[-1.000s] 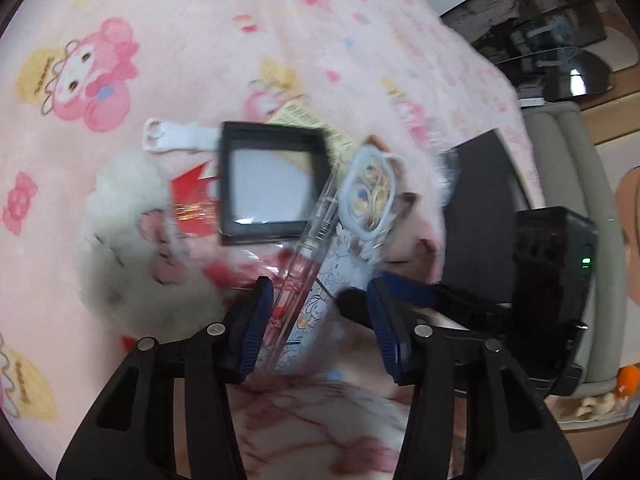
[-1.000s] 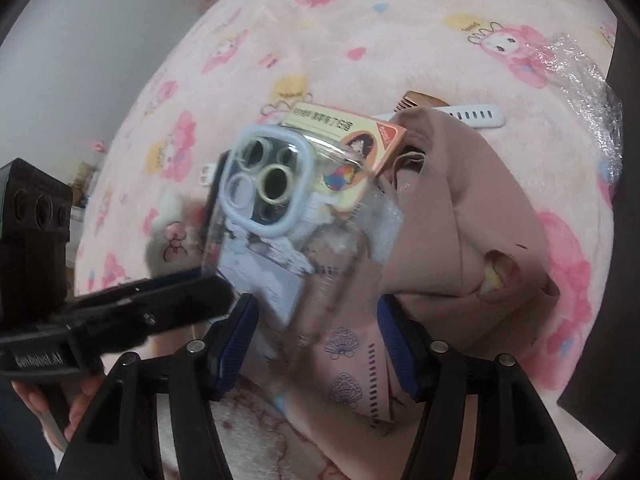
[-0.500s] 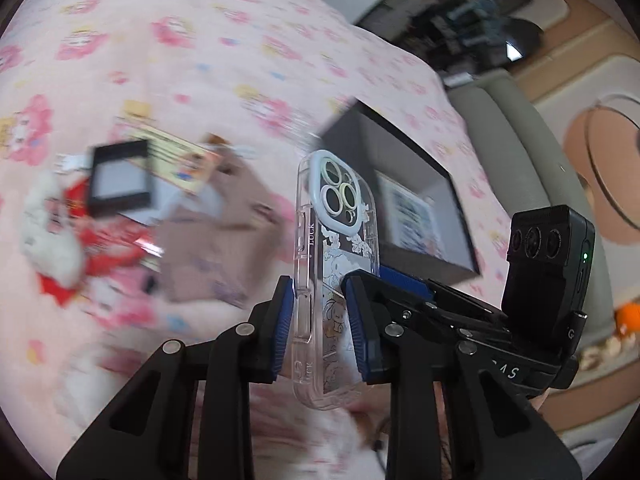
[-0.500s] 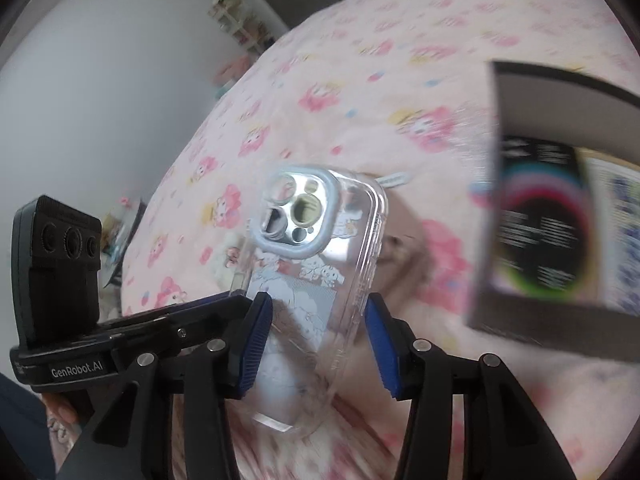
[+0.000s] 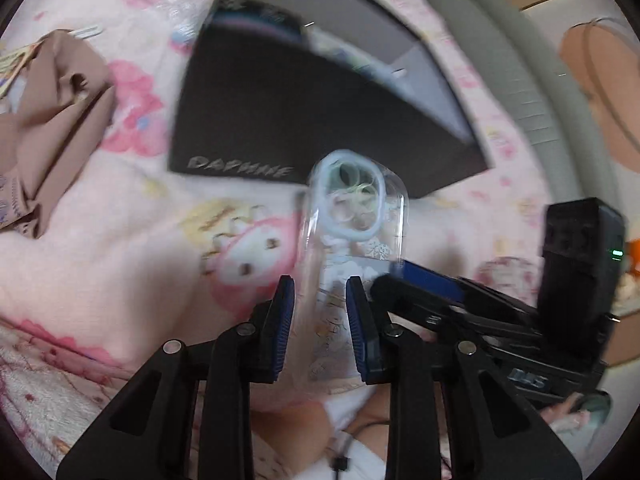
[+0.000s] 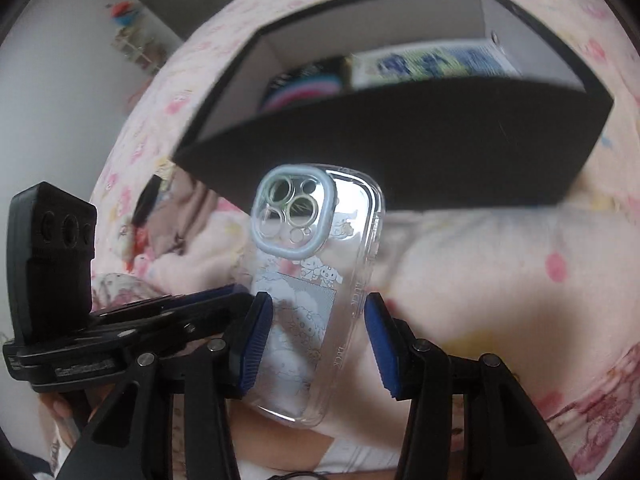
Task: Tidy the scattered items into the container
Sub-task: 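Carry the clear phone case with the left gripper over the shoebox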
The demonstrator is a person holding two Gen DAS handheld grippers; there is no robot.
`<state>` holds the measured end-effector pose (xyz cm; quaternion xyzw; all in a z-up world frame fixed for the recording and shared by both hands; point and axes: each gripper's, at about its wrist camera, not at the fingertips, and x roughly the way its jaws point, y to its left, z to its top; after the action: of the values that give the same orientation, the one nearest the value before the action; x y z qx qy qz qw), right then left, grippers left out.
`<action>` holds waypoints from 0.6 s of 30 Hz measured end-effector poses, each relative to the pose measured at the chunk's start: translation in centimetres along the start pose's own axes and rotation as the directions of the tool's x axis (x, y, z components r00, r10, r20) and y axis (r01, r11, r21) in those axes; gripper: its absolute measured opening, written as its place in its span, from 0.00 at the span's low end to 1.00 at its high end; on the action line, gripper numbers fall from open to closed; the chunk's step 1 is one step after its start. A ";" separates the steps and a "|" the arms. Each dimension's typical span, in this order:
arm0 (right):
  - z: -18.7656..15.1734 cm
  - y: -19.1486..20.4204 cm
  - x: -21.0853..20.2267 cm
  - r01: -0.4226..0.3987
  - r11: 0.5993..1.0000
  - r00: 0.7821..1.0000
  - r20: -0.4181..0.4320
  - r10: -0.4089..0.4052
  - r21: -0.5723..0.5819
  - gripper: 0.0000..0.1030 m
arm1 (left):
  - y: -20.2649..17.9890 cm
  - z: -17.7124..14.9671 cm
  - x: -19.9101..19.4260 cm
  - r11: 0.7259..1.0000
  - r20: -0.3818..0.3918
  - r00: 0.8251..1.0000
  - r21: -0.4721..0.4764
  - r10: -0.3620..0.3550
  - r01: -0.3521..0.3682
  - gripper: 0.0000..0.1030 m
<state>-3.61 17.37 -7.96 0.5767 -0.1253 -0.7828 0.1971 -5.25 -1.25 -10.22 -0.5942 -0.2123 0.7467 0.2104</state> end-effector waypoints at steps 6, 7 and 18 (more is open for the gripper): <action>-1.0 -0.2 1.0 0.031 0.999 0.999 -0.025 -0.032 -0.030 0.44 | 0.1 -0.7 -0.2 0.999 0.023 0.999 0.028 0.045 -0.046 0.32; -1.1 -0.1 1.0 0.037 0.999 0.999 -0.028 -0.038 -0.036 0.44 | 0.3 -0.6 0.0 0.999 0.024 0.999 0.022 0.043 -0.043 0.32; -1.0 0.2 -1.8 0.022 0.997 0.999 0.050 -0.018 -0.079 0.36 | -4.1 -1.0 -0.6 0.995 0.044 0.998 0.095 -0.036 0.032 0.28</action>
<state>-2.13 17.98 -6.67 0.5500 -0.0929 -0.8033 0.2090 -3.89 1.84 -7.62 -0.5628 -0.1916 0.7654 0.2461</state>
